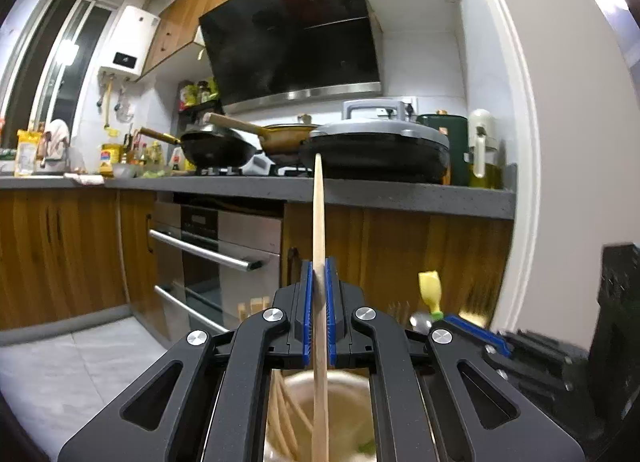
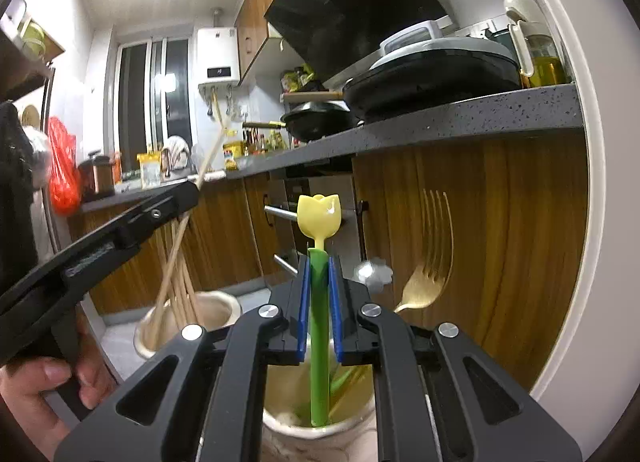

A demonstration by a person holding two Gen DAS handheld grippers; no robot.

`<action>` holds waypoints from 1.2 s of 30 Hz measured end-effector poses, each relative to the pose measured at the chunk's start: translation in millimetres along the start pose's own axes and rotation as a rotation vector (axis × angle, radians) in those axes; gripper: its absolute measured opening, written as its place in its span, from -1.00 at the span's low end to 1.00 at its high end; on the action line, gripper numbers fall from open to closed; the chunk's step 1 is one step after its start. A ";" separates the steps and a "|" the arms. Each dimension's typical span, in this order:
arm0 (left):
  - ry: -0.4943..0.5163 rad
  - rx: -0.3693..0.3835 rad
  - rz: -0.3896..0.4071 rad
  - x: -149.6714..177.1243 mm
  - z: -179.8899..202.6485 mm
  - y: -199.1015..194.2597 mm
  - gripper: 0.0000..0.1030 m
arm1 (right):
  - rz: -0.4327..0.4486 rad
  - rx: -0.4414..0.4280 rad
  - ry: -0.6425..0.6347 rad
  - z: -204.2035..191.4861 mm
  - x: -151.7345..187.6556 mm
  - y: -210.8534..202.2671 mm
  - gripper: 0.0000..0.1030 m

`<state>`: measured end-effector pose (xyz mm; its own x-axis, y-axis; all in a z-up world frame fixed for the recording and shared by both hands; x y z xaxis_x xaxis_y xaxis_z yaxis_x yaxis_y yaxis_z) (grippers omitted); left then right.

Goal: Organize utensils
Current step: 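Carry the chopstick to the tall pot while the right carries the tulip utensil to the small pot, then lower the chopstick into the tall pot while the right lowers the tulip utensil into the small pot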

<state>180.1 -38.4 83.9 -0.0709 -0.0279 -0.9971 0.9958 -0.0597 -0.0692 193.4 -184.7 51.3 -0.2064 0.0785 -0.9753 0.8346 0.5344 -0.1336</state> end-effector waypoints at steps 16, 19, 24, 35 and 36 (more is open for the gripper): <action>-0.029 0.065 -0.165 49.1 -16.5 -48.0 -0.87 | -0.091 -0.018 0.022 -4.3 27.0 -13.6 -0.82; 0.008 0.063 -0.164 54.1 -13.0 -48.9 -0.87 | -0.109 -0.012 0.010 -6.5 31.3 -9.8 -0.82; 0.002 0.070 -0.162 53.7 -12.4 -50.9 -0.71 | -0.136 -0.013 0.003 -8.0 35.6 -4.9 -0.82; 0.001 0.043 -0.140 52.6 -12.7 -56.0 -0.06 | -0.135 -0.011 -0.002 -8.6 35.4 -3.9 -0.54; 0.002 0.041 -0.138 52.6 -12.9 -56.9 -0.05 | -0.134 -0.008 0.002 -8.5 34.8 -4.9 -0.45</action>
Point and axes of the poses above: each gripper's, at about its wrist camera, not at the fingertips, and y roughly the way its jaws point, z to its right, x to its underside, the point moved 2 cm from there along y, roughly the way its jaws point, and after that the axes turned 9 degrees about -x, right-handed, at the moved point
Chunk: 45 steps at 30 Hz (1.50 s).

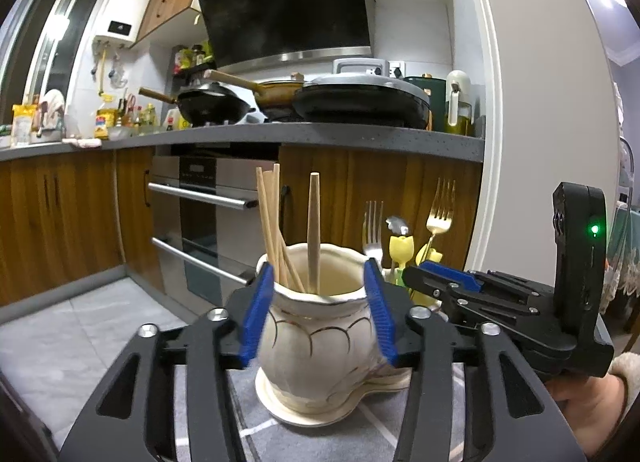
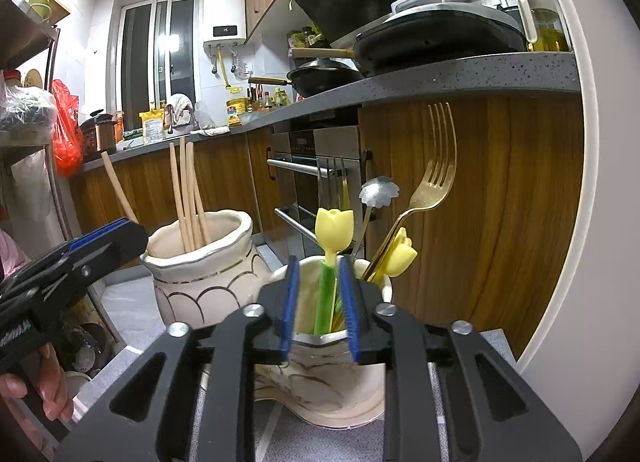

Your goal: Organize utensils

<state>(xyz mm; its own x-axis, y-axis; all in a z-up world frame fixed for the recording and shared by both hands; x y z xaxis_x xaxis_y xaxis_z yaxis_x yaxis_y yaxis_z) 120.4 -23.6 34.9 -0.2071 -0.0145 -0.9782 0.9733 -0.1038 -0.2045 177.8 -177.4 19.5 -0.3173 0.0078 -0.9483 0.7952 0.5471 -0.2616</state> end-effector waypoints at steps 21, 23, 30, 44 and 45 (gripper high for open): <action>0.032 -0.143 -0.024 27.7 -7.8 -56.7 0.90 | -0.036 0.048 0.012 8.7 33.6 -78.2 0.89; 0.033 -0.156 -0.055 34.9 -8.6 -56.5 0.90 | -0.035 0.065 0.012 9.8 36.7 -80.9 0.89; 0.045 -0.183 -0.084 52.3 -4.0 -64.6 0.90 | 0.000 0.076 -0.035 2.3 42.6 -88.3 0.89; 0.058 -0.194 -0.061 51.6 0.9 -73.2 0.90 | 0.033 0.094 -0.095 -6.5 47.7 -93.3 0.89; 0.057 -0.197 -0.067 51.9 1.1 -72.4 0.90 | 0.029 0.096 -0.101 -7.6 47.7 -92.6 0.89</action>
Point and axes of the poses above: each gripper's, at about its wrist camera, not at the fingertips, and y roughly the way its jaws point, z to its right, x to its underside, the point moved 2 cm from there along y, roughly the way its jaws point, and after that the axes turned 9 degrees about -x, right-handed, at the moved point
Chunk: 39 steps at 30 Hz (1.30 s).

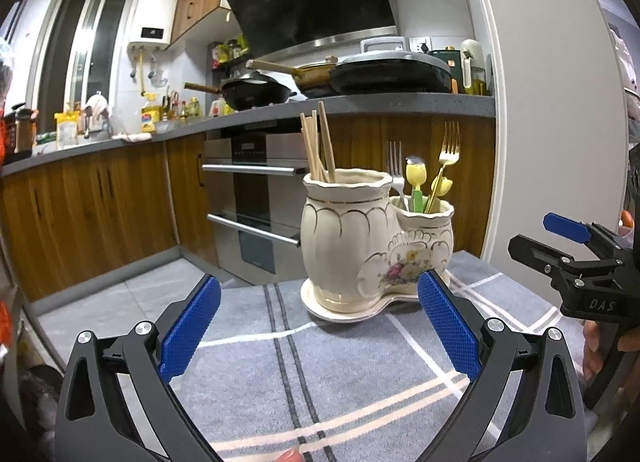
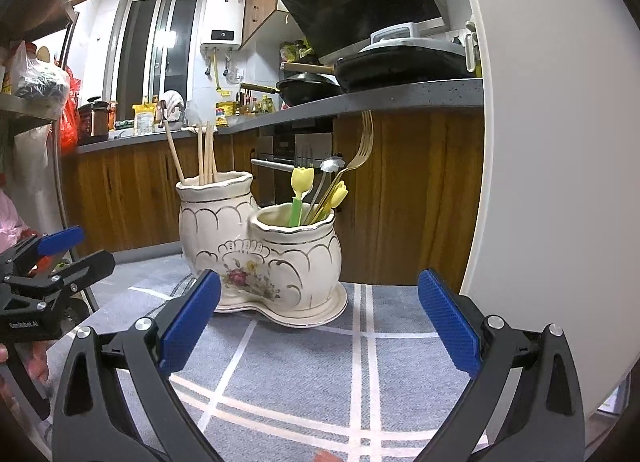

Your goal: Organize utensils

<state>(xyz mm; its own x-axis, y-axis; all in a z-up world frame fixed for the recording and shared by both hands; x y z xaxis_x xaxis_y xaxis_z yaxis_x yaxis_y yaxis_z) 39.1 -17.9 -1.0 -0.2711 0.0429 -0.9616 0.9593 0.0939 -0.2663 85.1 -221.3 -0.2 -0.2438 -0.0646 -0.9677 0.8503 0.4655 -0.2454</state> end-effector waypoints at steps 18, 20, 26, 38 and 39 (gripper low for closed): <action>-0.002 0.003 0.000 0.4 1.2 0.0 0.90 | -0.009 0.003 0.001 -0.1 0.5 2.8 0.89; -0.002 0.003 0.000 0.5 1.3 0.0 0.90 | -0.010 0.002 0.001 0.1 0.8 3.1 0.89; -0.002 0.003 0.000 0.4 1.2 0.0 0.90 | -0.013 0.003 0.001 0.6 1.1 3.0 0.89; -0.002 0.003 -0.001 0.2 1.6 0.2 0.90 | -0.016 0.005 0.002 0.4 1.8 3.3 0.89; -0.002 0.003 -0.001 0.1 1.6 0.2 0.90 | -0.016 0.005 0.002 0.4 2.2 3.4 0.89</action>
Point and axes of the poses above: each gripper's, at about its wrist camera, not at the fingertips, and y roughly the way its jaws point, z to its right, x to its underside, the point moved 2 cm from there along y, roughly the way its jaws point, and after that the axes turned 9 degrees about -x, right-handed, at the moved point
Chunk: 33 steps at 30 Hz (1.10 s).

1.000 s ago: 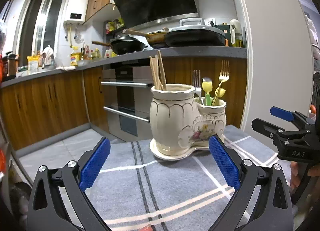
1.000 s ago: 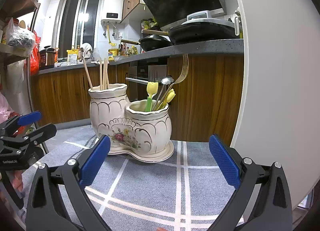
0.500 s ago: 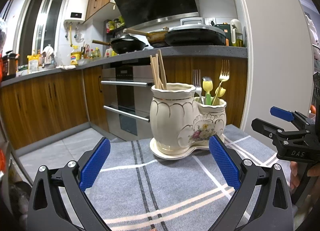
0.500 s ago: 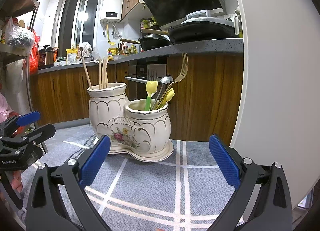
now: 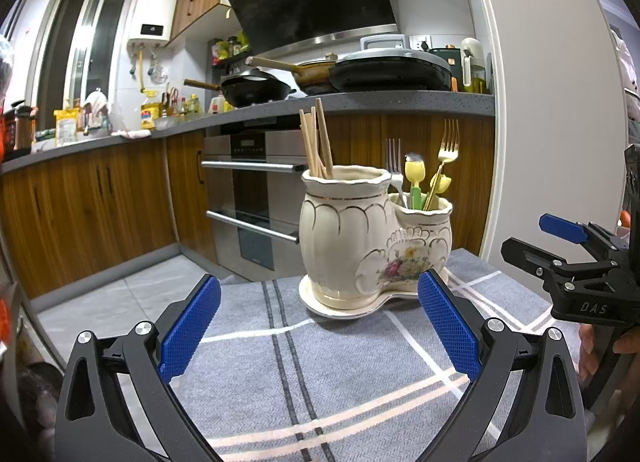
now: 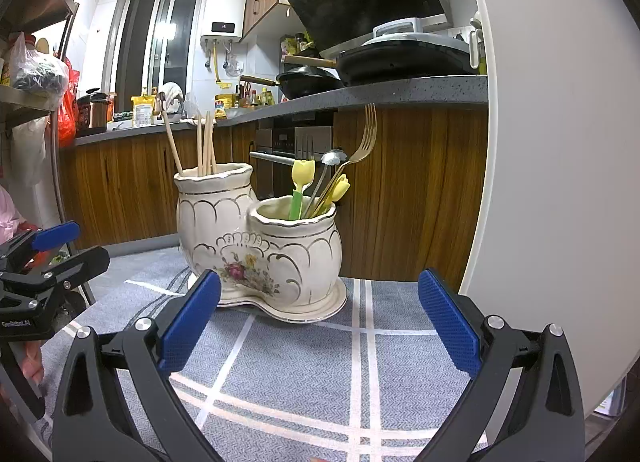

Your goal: Organize utensils

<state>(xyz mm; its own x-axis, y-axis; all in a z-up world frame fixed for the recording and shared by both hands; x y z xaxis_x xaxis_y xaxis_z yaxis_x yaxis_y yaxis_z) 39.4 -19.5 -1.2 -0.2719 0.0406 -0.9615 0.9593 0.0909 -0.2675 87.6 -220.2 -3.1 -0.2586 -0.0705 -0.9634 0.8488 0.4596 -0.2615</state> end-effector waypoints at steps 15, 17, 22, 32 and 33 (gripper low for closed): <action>0.000 0.000 -0.001 -0.5 -0.2 -0.1 0.90 | -0.001 -0.001 -0.001 0.6 -0.4 0.6 0.89; 0.000 0.000 -0.001 -0.5 -0.2 -0.2 0.90 | -0.001 0.000 0.000 0.8 -0.2 0.5 0.89; 0.000 -0.001 0.000 -0.9 -0.4 -0.4 0.90 | -0.001 -0.001 -0.001 0.7 -0.4 1.0 0.89; 0.004 0.009 0.004 -0.2 0.7 -0.4 0.90 | -0.002 0.000 -0.001 1.0 -0.5 1.0 0.89; 0.004 0.008 0.002 0.4 1.0 0.4 0.90 | -0.002 0.000 -0.001 1.2 -0.4 0.9 0.89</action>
<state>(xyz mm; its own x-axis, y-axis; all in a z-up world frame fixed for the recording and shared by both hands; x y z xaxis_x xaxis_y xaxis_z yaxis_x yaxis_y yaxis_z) 39.8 -20.5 -1.8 -0.2706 0.0451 -0.9616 0.9603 0.0825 -0.2664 89.0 -220.8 -3.1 -0.2602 -0.0726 -0.9628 0.8481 0.4595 -0.2638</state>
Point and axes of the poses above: each gripper's, at about its wrist camera, not at the fingertips, and y roughly the way its jaws point, z to its right, x to its underside, the point moved 2 cm from there along y, roughly the way its jaws point, and after that the axes turned 9 degrees about -x, right-handed, at the moved point
